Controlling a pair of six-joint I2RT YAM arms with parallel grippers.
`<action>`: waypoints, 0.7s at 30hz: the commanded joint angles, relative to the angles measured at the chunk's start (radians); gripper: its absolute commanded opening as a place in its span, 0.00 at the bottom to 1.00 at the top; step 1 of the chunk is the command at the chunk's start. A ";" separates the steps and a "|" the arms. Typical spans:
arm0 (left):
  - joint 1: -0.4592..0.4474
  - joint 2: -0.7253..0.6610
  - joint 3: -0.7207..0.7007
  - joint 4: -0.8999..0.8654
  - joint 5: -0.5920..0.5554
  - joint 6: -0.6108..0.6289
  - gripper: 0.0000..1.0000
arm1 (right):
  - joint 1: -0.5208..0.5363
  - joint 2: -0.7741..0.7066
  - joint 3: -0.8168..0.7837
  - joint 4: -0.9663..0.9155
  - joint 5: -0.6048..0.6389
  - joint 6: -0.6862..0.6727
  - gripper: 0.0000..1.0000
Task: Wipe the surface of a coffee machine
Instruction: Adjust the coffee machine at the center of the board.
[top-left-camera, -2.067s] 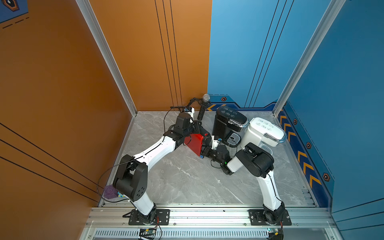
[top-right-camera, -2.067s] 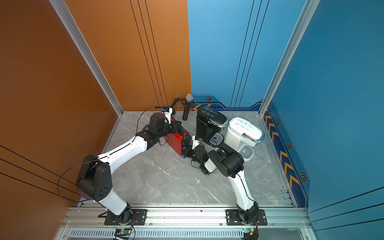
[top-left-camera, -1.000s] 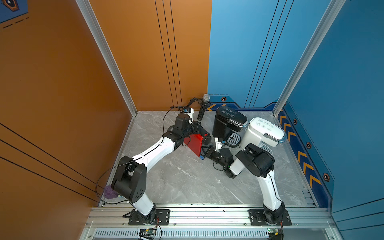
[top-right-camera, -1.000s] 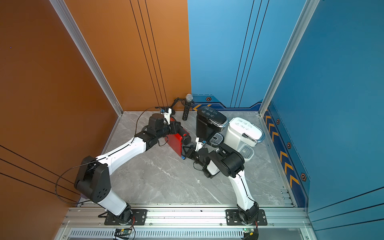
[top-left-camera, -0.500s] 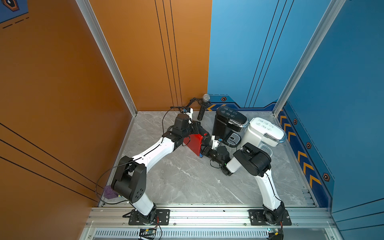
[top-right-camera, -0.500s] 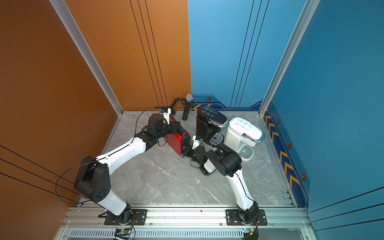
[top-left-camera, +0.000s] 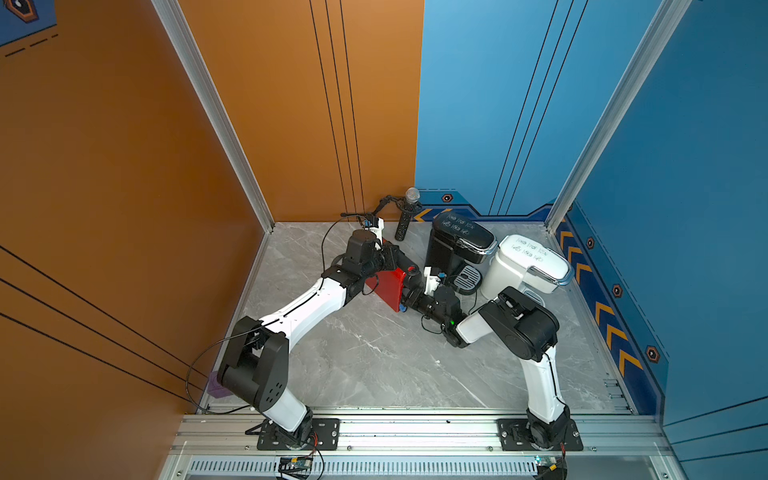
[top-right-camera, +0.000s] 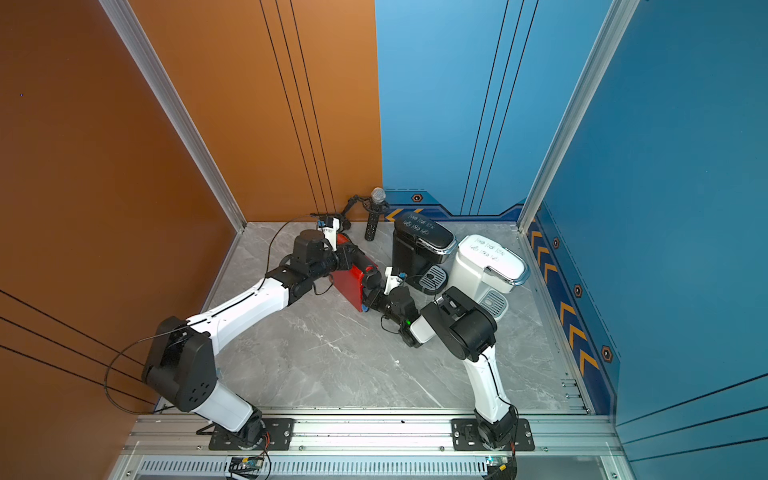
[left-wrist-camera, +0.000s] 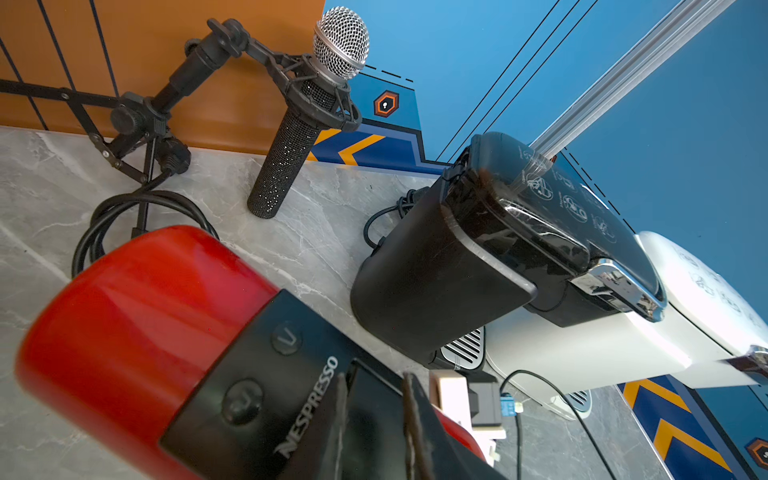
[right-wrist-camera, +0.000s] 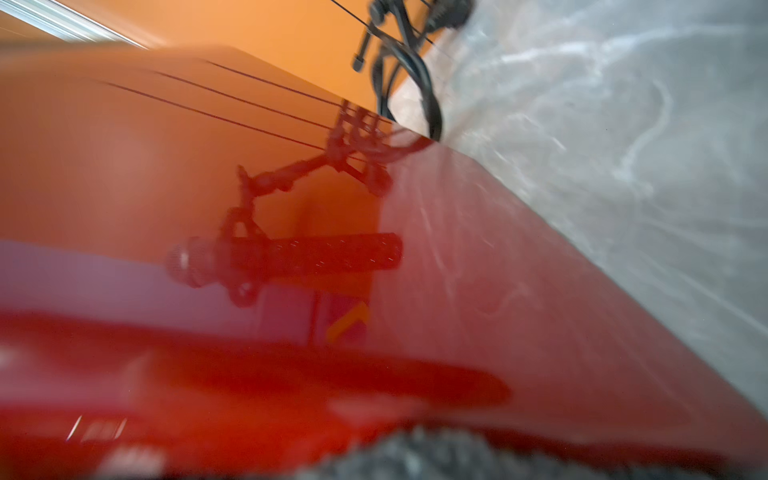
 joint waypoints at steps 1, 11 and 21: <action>-0.001 0.025 -0.064 -0.204 0.012 -0.021 0.26 | 0.003 -0.105 0.043 0.215 0.041 -0.027 0.00; 0.003 0.001 -0.085 -0.202 0.008 -0.020 0.26 | 0.011 -0.180 -0.008 0.215 0.037 -0.046 0.00; 0.008 0.005 -0.083 -0.202 0.013 -0.019 0.26 | 0.001 -0.289 -0.149 0.215 0.045 -0.076 0.00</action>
